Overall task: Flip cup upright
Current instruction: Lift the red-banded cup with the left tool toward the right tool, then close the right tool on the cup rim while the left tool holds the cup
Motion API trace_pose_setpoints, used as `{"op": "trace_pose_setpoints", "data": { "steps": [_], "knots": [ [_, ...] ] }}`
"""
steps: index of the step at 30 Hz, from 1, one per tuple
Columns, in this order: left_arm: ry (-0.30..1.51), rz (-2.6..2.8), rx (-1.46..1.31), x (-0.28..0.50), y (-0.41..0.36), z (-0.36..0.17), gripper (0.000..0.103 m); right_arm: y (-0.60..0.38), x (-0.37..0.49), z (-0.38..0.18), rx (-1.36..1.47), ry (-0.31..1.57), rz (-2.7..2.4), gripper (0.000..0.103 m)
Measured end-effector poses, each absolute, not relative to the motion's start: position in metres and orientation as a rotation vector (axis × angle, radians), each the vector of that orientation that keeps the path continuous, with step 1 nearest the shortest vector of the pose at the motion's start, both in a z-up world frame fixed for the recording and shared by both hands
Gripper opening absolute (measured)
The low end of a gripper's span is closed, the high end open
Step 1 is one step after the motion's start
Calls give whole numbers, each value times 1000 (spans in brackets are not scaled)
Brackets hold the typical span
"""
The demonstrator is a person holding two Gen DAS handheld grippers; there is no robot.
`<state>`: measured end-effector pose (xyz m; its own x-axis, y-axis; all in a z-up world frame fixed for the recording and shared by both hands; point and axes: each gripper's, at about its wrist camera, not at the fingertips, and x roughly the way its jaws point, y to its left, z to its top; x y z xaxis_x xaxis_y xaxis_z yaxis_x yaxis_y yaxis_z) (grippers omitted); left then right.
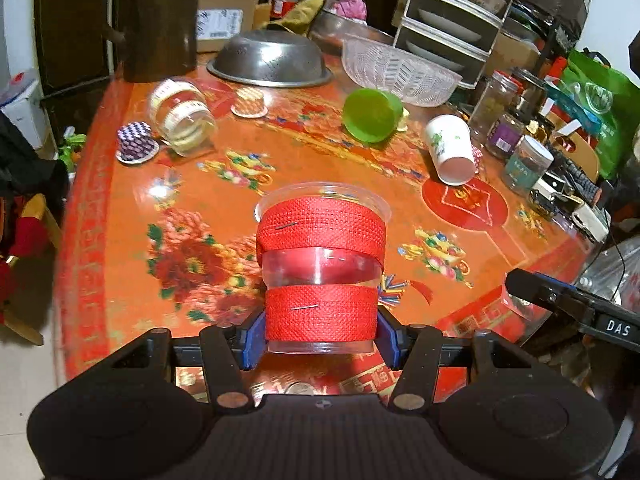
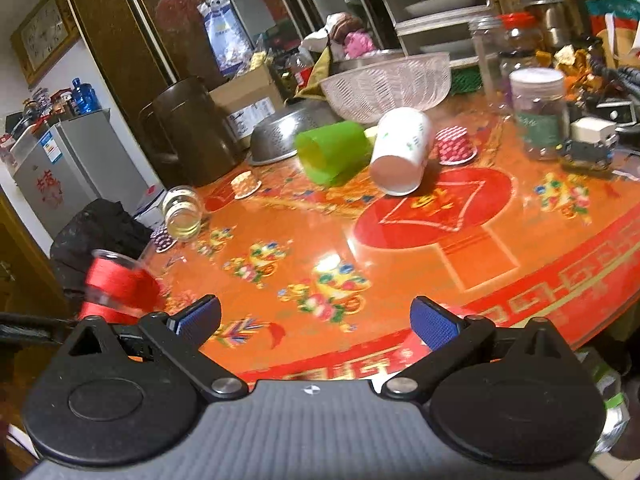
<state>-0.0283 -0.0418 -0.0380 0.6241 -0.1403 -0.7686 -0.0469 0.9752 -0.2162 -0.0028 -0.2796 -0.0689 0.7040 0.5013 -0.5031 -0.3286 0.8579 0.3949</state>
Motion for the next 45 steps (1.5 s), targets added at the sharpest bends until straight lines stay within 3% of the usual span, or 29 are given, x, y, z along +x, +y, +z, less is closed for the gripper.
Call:
{"op": "trace_pose_setpoints", "data": {
  "steps": [13,22,29,37,40,45],
  "knots": [
    [907,-90,-275,-12,-45,-62,58,-229,22,-69,359,811,559,102],
    [918,-110,-305,-7,-40,-64,58,-178,67,-70,464,1100,708,102],
    [924,-112,-331,-4,-38,-65,58,-158,76,-65,382,1120,673,90],
    [939,-108,-338,1,-38,-64,58,-148,84,-58,340,1115,658,84],
    [940,-104,-336,1,-39,-64,58,-149,86,-57,342,1122,652,74],
    [941,-93,-336,1,-41,-64,59,-148,87,-57,330,1126,648,72]
  ]
}}
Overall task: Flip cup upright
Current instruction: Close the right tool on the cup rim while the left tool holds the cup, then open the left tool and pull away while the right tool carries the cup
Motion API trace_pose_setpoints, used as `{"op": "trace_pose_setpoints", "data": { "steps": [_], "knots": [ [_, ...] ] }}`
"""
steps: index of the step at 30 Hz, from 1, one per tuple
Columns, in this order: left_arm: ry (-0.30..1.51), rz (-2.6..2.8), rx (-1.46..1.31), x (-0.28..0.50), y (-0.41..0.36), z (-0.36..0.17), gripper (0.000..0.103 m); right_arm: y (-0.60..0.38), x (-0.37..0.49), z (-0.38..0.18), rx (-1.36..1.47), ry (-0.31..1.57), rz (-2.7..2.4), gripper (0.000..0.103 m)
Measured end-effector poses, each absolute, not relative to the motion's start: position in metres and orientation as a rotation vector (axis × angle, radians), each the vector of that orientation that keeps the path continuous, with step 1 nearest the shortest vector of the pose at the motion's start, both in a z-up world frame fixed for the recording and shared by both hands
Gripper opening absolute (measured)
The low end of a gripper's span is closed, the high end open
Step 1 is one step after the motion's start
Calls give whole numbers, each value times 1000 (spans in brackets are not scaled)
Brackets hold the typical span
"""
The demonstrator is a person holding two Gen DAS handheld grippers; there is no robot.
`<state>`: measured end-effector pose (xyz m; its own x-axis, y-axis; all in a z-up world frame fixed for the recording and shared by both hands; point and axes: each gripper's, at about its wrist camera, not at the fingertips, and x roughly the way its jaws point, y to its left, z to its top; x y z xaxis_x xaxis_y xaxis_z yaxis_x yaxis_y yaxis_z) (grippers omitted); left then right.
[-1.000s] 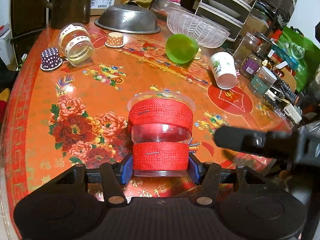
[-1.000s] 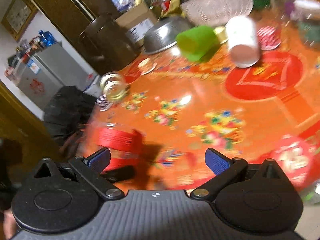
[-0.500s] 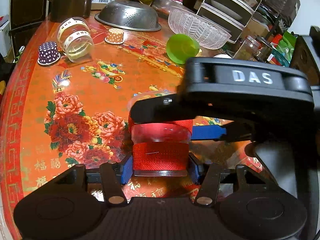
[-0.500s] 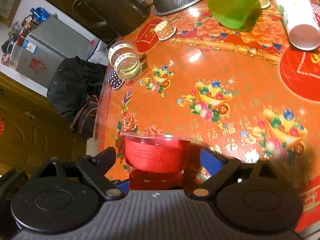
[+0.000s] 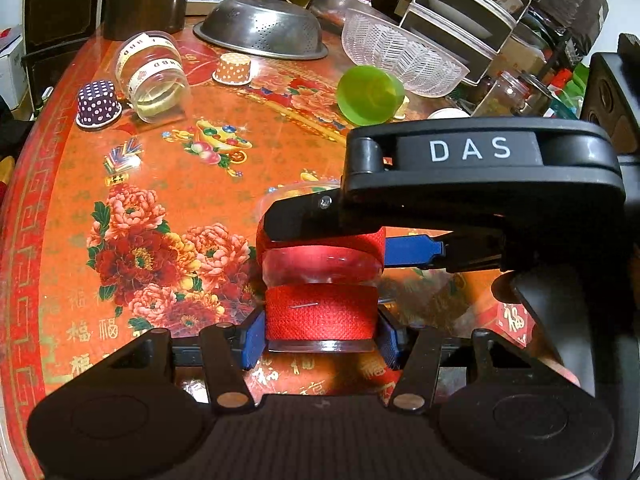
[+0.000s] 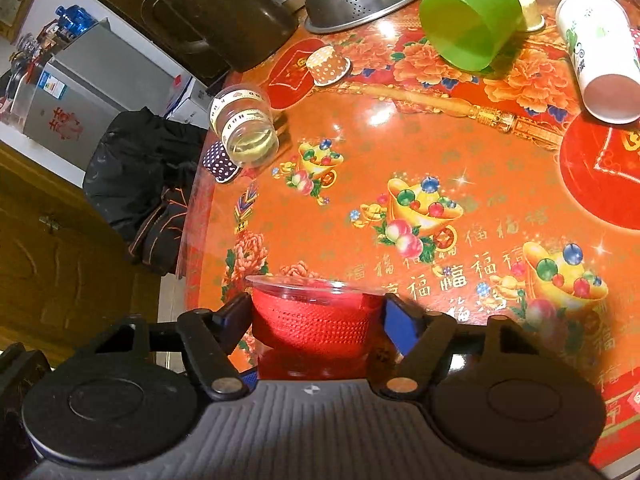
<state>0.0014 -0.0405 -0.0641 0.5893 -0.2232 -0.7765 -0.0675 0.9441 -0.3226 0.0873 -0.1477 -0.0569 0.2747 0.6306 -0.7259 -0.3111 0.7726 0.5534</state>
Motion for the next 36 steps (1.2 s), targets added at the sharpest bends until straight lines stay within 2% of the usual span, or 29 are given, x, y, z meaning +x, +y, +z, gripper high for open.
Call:
{"op": "trace_pose_setpoints", "data": {
  "steps": [13,18,23,31,36],
  "knots": [
    [933,-71,-313,1,-42,-64,60,-148,92,-60,334,1136,676,68],
    [928,-59,-277,1,-44,-65,84,-148,92,-62,333,1145,674,68],
    [900,-62,-274,-10,-36,-63,95,-151,93,-63,351,1151,678,68],
    [906,-50,-232,-49,-15,-68,96,-154,93,-64,365,1153,682,68],
    [871,-13,-321,-72,22,-68,96,-154,94,-64,364,1153,681,68]
  ]
}}
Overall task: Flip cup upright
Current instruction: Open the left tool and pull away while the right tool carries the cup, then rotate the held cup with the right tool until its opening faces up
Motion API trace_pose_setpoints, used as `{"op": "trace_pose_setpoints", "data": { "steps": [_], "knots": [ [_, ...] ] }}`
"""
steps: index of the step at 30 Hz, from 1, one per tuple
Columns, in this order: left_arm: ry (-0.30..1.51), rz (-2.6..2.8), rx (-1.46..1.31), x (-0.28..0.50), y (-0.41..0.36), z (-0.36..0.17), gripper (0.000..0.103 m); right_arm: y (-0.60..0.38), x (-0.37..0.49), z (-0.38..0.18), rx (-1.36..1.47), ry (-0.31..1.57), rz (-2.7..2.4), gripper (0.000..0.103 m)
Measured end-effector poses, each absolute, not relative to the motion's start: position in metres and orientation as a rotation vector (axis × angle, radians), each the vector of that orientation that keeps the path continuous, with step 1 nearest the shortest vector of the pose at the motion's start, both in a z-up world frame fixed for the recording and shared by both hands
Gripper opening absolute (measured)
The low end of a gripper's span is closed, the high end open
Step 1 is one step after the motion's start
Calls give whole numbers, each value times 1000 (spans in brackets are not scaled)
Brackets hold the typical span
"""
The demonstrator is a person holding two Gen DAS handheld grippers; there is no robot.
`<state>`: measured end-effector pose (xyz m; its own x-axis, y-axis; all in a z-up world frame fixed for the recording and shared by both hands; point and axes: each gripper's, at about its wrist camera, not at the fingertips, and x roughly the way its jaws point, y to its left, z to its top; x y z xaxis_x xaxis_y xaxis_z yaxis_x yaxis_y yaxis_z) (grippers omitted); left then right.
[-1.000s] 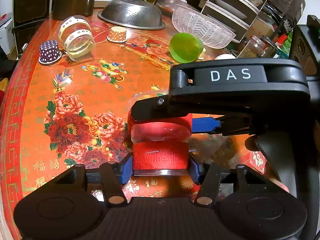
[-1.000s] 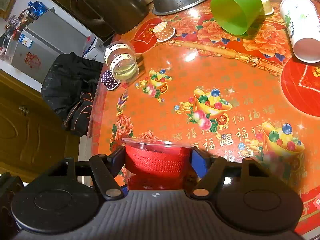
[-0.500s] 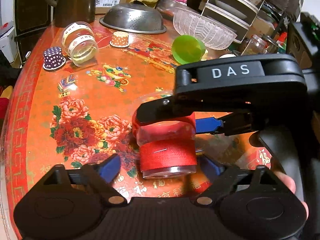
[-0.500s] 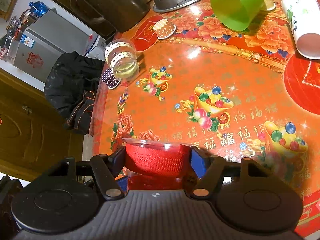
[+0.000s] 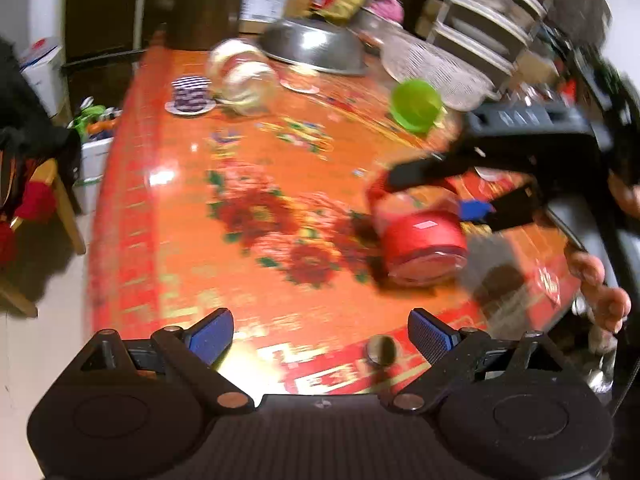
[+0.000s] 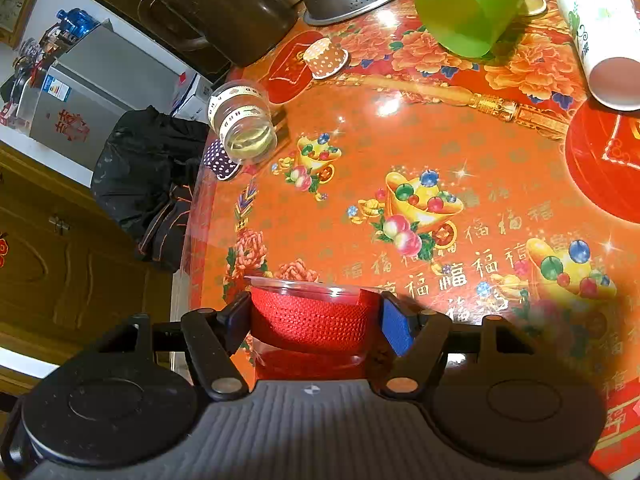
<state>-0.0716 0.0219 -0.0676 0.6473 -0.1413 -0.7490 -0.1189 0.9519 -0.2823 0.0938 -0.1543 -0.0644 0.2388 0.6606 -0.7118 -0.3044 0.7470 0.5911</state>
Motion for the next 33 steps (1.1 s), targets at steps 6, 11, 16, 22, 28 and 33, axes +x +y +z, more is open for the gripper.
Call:
{"op": "trace_pose_setpoints", "data": {
  "steps": [6,11,16,22,28,33],
  "knots": [
    [772,-1,-458,-84,55,-63,96,-154,91,-62,353,1125,684,68],
    [697,-66,-466,-80,54,-58,96,-152,81,-53,305,1056,684,68],
    [664,-96,-483,-78,53,-58,96,-159,65,-37,257,921,638,68],
    [658,-101,-500,-79,55,-58,96,-168,53,-32,216,814,580,68],
    [647,-126,-492,-78,48,-58,96,-172,44,-28,185,705,553,68],
    [630,-132,-494,-79,45,-56,96,-177,26,-26,145,534,510,68]
  ]
}}
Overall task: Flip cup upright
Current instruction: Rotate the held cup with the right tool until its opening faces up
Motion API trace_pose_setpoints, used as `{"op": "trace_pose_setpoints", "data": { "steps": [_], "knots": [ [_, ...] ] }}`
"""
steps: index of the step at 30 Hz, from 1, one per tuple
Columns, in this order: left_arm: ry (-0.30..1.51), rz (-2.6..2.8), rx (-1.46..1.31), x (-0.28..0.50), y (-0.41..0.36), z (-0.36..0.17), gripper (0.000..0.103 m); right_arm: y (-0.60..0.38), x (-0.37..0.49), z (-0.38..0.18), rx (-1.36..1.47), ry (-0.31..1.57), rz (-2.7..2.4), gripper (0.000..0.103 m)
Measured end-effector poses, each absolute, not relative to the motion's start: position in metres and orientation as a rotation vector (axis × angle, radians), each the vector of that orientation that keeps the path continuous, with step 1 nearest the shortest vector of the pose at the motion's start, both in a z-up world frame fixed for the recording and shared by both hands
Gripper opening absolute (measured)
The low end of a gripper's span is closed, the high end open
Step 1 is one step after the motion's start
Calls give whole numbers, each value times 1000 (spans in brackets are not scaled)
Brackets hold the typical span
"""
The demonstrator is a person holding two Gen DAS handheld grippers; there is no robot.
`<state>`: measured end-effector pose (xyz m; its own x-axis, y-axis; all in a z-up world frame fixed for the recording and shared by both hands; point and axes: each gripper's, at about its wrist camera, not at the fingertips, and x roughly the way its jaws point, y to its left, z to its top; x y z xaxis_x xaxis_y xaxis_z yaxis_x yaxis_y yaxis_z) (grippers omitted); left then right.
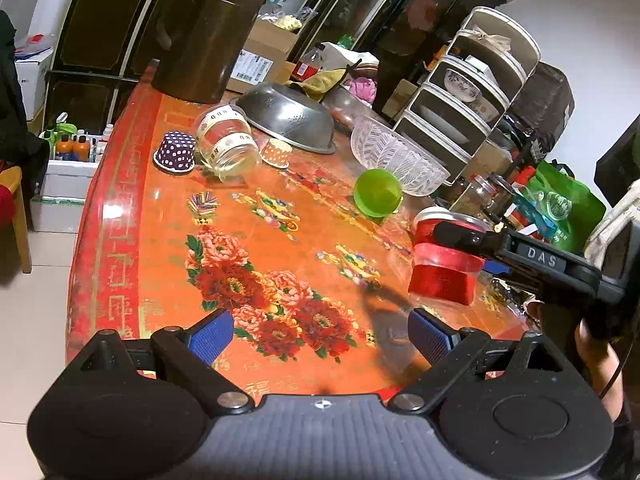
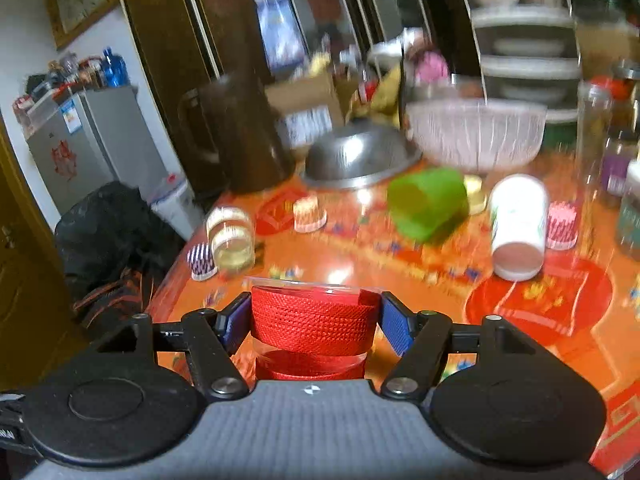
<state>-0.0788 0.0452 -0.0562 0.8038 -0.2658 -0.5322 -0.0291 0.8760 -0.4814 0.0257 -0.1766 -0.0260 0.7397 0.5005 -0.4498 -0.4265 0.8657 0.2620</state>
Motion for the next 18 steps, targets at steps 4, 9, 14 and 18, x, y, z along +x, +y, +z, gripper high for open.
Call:
{"op": "trace_pose_setpoints", "data": {
  "steps": [4,9,14,18],
  "knots": [
    [608,-142,-500,-81,44,-56,96,-178,2,-36,115,376,459,70],
    [574,-143,-523,-83,48,-58,96,-176,-30,-76,53,159,453,71],
    [547,-153,-535,-84,50,-58,96,-165,-38,-84,-36,23,465,70],
    [537,-169,-556,-87,53,-62,96,-155,-48,-88,-68,-48,473,70]
  ]
}}
